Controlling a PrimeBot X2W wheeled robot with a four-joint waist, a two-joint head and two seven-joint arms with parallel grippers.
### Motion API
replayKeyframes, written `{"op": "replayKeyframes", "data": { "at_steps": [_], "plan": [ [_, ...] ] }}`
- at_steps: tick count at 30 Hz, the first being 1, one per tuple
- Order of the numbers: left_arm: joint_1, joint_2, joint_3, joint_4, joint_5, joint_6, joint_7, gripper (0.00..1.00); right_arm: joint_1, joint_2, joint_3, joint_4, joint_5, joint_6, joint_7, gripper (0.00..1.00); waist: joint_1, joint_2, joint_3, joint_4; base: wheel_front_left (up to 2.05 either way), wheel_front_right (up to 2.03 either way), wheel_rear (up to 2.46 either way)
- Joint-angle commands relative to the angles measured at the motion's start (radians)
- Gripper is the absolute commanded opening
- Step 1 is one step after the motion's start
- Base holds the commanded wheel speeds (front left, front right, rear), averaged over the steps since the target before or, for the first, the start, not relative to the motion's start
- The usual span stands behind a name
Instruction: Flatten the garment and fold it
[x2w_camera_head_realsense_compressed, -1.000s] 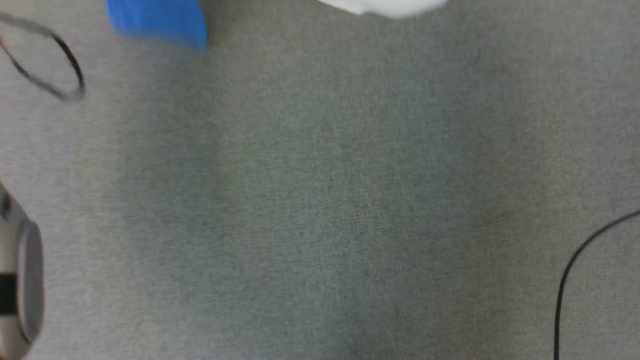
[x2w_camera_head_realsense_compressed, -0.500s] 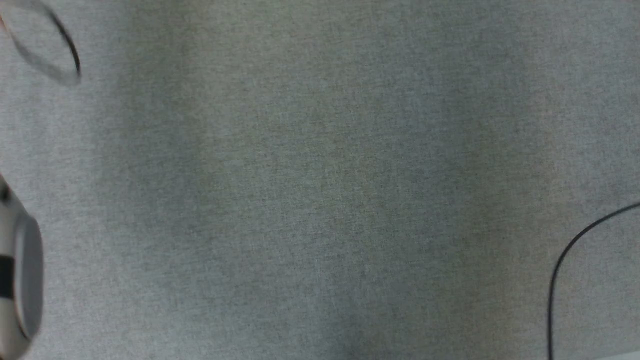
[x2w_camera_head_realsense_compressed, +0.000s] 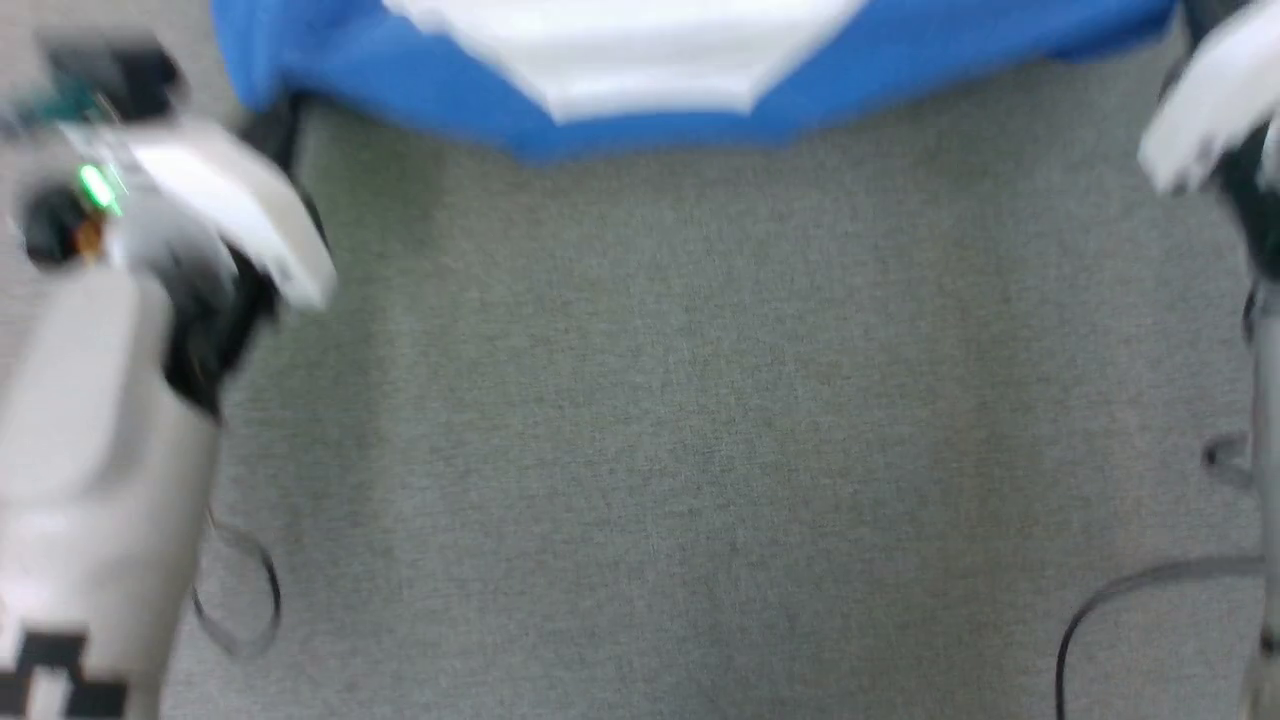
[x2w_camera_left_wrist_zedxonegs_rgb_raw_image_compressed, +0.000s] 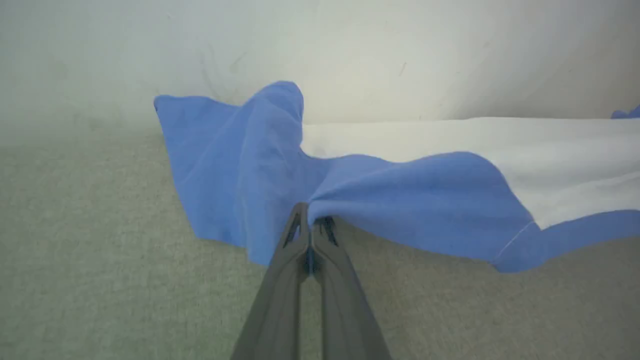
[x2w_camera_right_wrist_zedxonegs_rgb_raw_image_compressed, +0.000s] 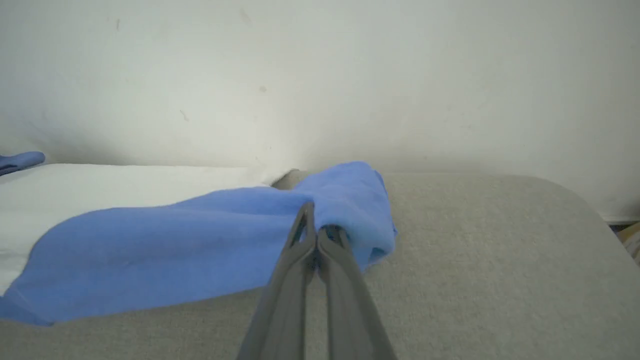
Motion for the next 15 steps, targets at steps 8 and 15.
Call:
{"op": "replayKeyframes", "data": {
  "at_steps": [8, 15],
  "plan": [
    [0.338, -0.005, -0.016, -0.162, -0.074, 0.041, 0.063, 0.00, 0.363, 0.021, -0.082, -0.240, 0.035, -0.002, 0.108, 0.00, 0.0002, 0.0000, -0.185, 0.055, 0.00, 0.00, 0.00],
    [0.588, -0.017, -0.010, -0.307, -0.133, 0.111, 0.097, 0.00, 0.641, 0.119, -0.193, -0.443, 0.018, -0.002, 0.203, 0.00, 0.0002, 0.0000, -0.260, 0.070, 0.00, 0.00, 0.00]
  ]
}}
